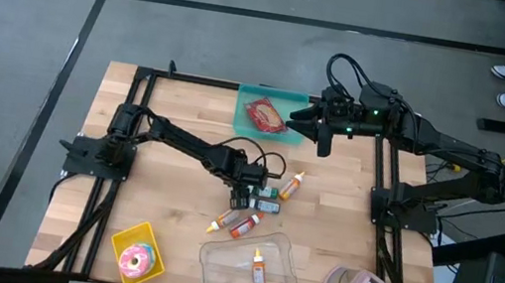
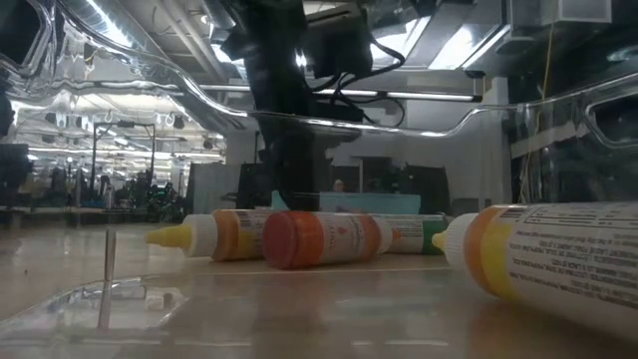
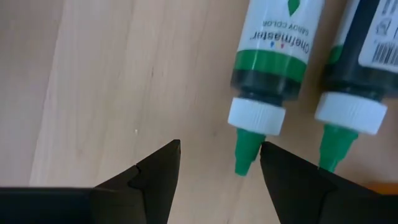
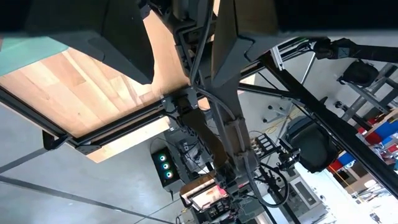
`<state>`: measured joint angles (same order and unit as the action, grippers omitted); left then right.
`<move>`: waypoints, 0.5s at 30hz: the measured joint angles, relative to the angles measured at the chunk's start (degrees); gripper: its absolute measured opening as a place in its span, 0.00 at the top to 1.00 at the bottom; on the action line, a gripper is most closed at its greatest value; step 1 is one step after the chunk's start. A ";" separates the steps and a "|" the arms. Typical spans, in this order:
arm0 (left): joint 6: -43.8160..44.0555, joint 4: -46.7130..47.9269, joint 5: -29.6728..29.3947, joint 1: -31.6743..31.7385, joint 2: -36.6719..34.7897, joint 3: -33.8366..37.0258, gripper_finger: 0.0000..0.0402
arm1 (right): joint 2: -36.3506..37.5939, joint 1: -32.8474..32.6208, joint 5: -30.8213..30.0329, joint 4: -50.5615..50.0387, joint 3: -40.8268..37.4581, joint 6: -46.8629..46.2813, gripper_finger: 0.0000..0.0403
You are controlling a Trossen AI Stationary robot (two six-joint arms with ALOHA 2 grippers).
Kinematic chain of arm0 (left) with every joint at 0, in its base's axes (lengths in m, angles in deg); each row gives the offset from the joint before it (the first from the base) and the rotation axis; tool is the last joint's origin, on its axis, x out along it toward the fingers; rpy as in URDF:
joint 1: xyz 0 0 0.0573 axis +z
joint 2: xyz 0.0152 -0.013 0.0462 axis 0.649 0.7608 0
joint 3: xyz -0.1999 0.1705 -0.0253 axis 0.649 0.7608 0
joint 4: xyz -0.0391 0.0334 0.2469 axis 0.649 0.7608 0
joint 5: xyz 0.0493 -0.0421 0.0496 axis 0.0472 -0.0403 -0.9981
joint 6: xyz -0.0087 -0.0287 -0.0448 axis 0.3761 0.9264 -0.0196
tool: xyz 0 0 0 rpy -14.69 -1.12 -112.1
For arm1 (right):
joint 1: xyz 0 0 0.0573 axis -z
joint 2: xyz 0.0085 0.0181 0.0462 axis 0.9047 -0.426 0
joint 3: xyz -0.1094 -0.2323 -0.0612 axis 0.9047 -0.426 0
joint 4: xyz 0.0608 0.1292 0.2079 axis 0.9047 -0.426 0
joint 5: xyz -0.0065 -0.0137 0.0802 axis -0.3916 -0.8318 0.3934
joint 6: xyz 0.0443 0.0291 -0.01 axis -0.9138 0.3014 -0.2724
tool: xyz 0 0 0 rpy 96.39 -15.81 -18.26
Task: Pick & Place Food Item
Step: Put the top green food coloring bottle into the transparent bin
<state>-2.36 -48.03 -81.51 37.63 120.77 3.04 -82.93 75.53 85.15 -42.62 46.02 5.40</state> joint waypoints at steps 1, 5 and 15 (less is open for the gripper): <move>-0.02 -0.76 -0.02 0.06 0.00 0.30 0.46 | 0.00 -0.02 0.02 0.00 0.00 0.00 0.60; -1.32 -3.70 0.39 0.34 0.00 0.53 0.46 | 0.00 0.00 0.02 0.00 0.00 0.00 0.60; -6.30 -7.33 2.21 0.73 0.00 0.52 0.46 | 0.00 0.00 0.02 0.00 0.00 0.02 0.60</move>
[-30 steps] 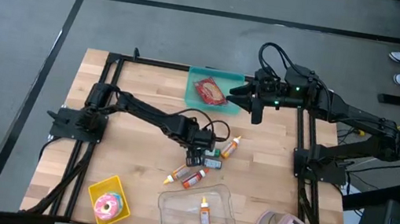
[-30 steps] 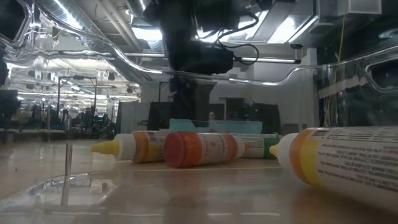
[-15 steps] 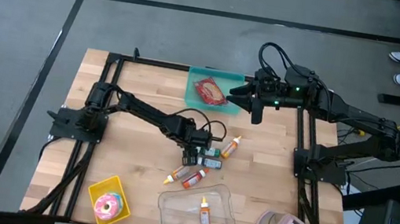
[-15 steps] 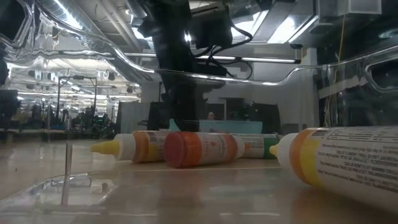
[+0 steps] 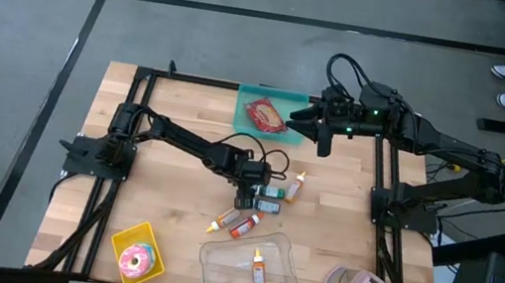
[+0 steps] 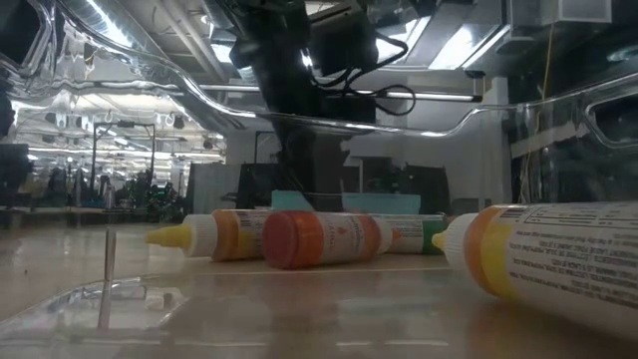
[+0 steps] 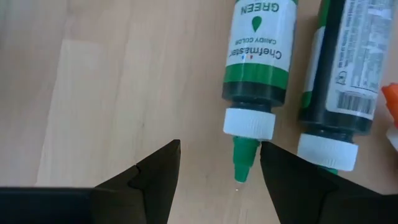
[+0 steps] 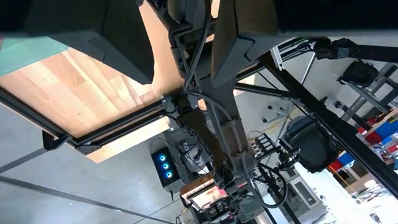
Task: Pick & Place Food Item
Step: Put the top green food coloring bottle into the transparent bin
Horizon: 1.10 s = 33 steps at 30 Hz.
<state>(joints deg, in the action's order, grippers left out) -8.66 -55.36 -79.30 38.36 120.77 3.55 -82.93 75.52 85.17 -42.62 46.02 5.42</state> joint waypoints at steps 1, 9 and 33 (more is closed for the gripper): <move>-0.37 -0.28 0.35 -0.01 0.00 0.00 0.46 | 0.00 0.00 0.00 0.00 0.00 0.00 0.60; -4.63 -3.56 2.91 -0.53 0.00 0.00 0.46 | 0.00 -0.02 0.00 0.00 0.00 -0.04 0.60; -0.01 -8.37 8.26 -0.53 5.62 -0.39 0.46 | -0.45 -0.02 0.02 0.22 0.02 -0.70 0.60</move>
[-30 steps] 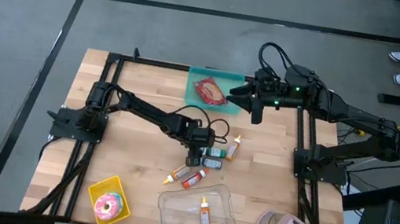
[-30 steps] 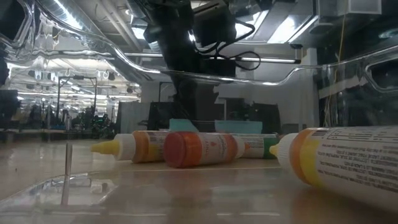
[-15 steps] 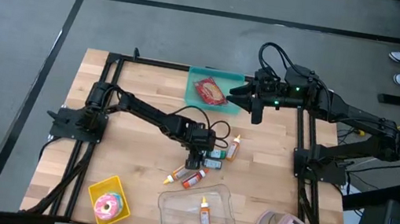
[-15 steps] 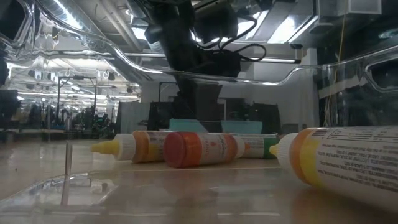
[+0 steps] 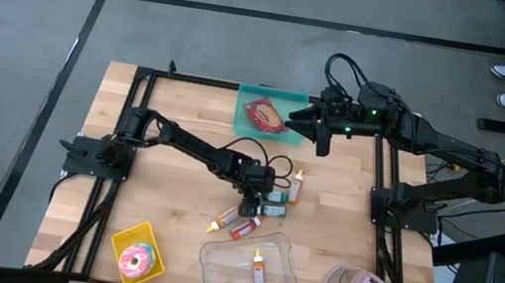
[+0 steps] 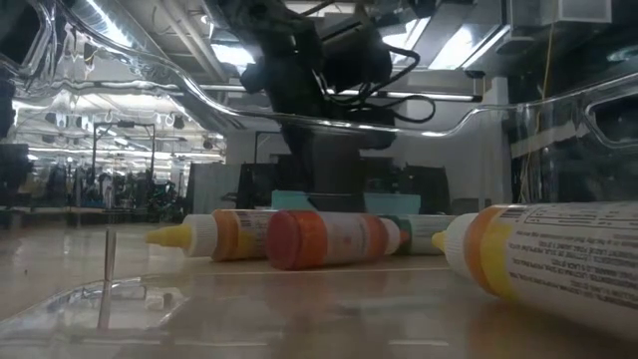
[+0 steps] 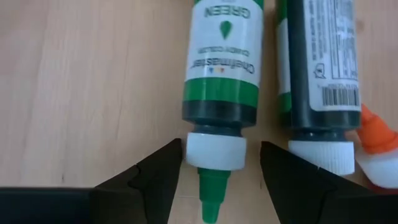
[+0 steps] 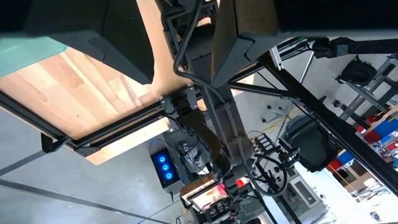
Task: Pick & Place Food Item
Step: Put the top green food coloring bottle into the transparent bin
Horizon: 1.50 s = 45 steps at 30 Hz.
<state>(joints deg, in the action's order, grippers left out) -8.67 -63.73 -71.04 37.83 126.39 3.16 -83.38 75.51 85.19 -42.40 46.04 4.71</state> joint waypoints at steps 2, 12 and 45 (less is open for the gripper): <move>1.57 -0.21 -1.17 -0.25 0.28 0.03 0.47 | -0.01 0.01 0.00 -0.07 0.00 -0.16 0.60; 4.28 -0.61 -1.85 0.08 -1.24 0.33 0.73 | -0.01 0.00 0.00 -0.04 0.00 -0.19 0.60; 7.19 41.54 -0.92 -1.99 -31.74 0.31 0.73 | -0.30 -0.28 5.71 -4.22 0.01 2.42 0.60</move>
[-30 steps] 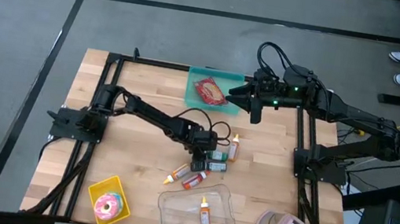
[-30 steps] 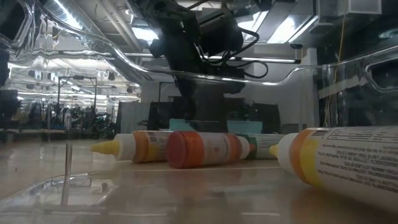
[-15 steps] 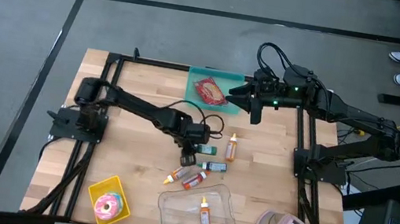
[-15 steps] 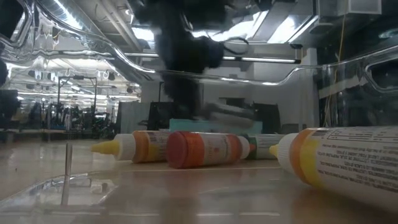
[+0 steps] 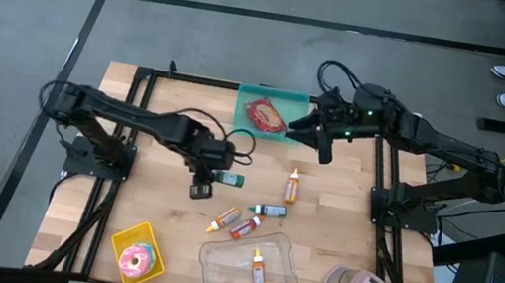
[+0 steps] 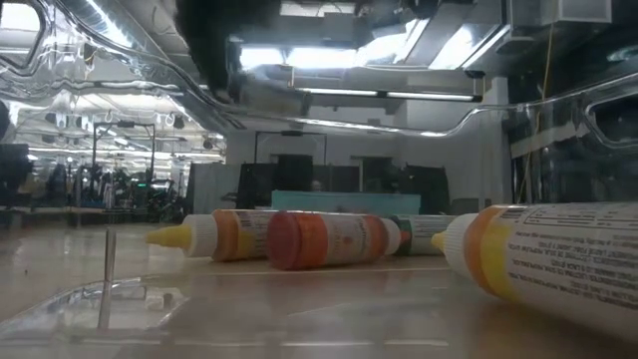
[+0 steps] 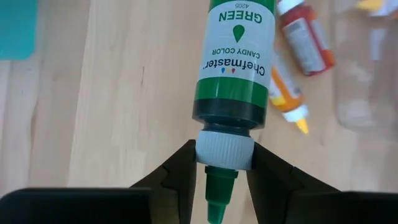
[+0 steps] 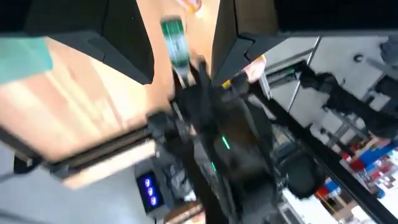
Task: Pick & Place Food Item
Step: Put the top green food coloring bottle into the transparent bin
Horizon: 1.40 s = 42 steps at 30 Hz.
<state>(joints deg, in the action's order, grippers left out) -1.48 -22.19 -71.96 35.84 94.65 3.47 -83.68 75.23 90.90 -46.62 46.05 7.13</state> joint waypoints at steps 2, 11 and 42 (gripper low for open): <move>1.27 -0.18 0.02 -0.32 -2.11 -0.01 0.73 | -0.55 -0.53 0.13 -2.88 -0.01 0.08 0.60; 0.23 2.47 1.35 -3.12 -4.27 -5.68 0.73 | -4.36 -2.21 -0.08 -5.75 -0.03 1.50 0.60; -52.79 11.28 8.73 -14.14 37.14 -44.38 0.73 | -5.32 0.59 -0.31 -5.09 -0.03 1.58 0.60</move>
<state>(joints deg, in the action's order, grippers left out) -54.27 -10.91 -63.23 21.70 131.79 -40.91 -89.00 75.81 90.59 -51.71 46.02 8.72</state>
